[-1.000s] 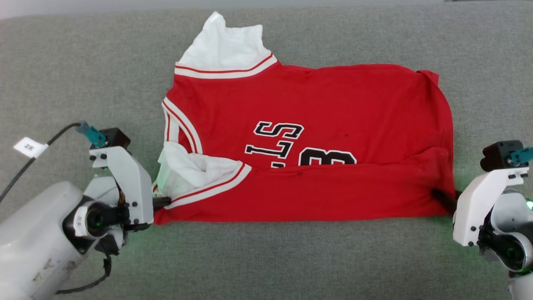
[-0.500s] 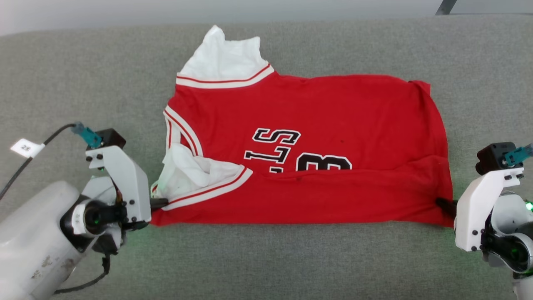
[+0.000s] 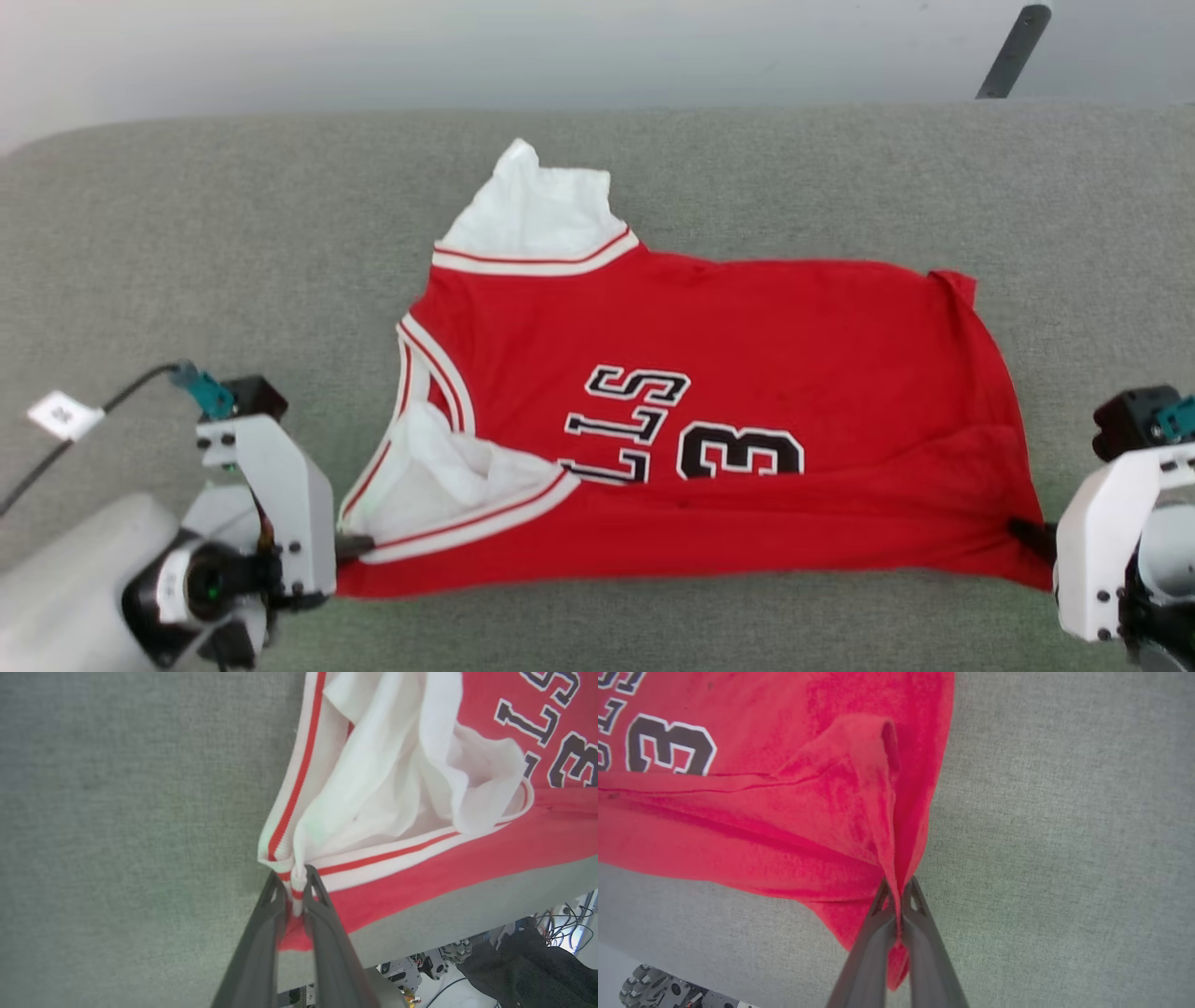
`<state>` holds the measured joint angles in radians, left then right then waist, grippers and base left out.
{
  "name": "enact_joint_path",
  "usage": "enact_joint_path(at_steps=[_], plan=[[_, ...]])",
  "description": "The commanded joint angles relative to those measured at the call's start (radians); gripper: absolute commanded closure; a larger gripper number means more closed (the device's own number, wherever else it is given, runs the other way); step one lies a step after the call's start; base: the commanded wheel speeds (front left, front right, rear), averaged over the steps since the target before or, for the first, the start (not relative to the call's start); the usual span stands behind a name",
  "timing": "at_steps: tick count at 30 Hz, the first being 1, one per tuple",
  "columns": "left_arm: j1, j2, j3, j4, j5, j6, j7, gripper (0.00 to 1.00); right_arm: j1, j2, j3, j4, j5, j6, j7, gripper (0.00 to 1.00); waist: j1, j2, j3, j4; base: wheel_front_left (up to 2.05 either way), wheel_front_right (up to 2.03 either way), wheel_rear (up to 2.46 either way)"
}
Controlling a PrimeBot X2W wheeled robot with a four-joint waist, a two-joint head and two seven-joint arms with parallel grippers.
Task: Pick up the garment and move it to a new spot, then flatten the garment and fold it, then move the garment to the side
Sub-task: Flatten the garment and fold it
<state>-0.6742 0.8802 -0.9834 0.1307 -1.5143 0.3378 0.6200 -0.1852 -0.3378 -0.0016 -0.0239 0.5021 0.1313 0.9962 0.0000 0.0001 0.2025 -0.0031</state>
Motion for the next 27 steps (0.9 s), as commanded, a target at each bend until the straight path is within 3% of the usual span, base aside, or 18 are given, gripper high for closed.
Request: enact_joint_path(at_steps=[1,11,12,13,14,15,16,27], plan=[[0.018,0.011,-0.002,-0.007,-0.004,0.01,-0.003,1.0,0.016,-0.004,-0.013,-0.006,0.002,-0.001,0.005,1.0,0.0,-0.0001,-0.004,0.005,0.0,0.0,0.0],[0.095,0.021,-0.008,-0.08,-0.021,0.042,-0.039,1.0,0.071,0.031,-0.031,-0.03,-0.023,-0.001,0.005,1.0,0.0,-0.0001,-0.003,0.005,0.0,0.0,0.0],[0.095,0.02,-0.008,-0.08,-0.016,0.041,-0.042,0.75,0.068,0.033,-0.031,-0.029,-0.026,-0.001,0.001,0.85,0.0,-0.0001,-0.002,0.004,0.0,0.0,0.0],[0.098,0.019,-0.007,-0.078,-0.016,0.04,-0.044,0.64,0.064,0.037,-0.03,-0.028,-0.029,-0.001,-0.002,0.63,0.0,-0.0001,-0.003,0.003,0.0,0.0,0.0],[0.1,0.017,-0.004,-0.078,-0.02,0.039,-0.048,0.58,0.061,0.038,-0.026,-0.029,-0.031,-0.001,-0.004,0.21,0.0,-0.0001,-0.003,0.001,0.0,0.0,0.0],[0.098,0.017,-0.002,-0.079,-0.018,0.036,-0.051,0.38,0.058,0.037,-0.022,-0.03,-0.031,-0.001,-0.008,0.0,0.0,-0.0001,-0.004,0.0,0.0,0.0,0.0],[0.096,0.018,0.0,-0.08,-0.014,0.035,-0.054,0.0,0.057,0.036,-0.021,-0.031,-0.031,-0.001,-0.011,0.0,0.0,-0.0001,-0.005,-0.002,0.0,0.0,0.0],[0.043,0.083,0.038,-0.139,0.015,0.042,-0.068,0.0,0.074,0.037,-0.042,-0.094,-0.018,-0.001,-0.107,0.0,0.0,-0.0001,-0.021,-0.024,0.0,0.0,0.0]])
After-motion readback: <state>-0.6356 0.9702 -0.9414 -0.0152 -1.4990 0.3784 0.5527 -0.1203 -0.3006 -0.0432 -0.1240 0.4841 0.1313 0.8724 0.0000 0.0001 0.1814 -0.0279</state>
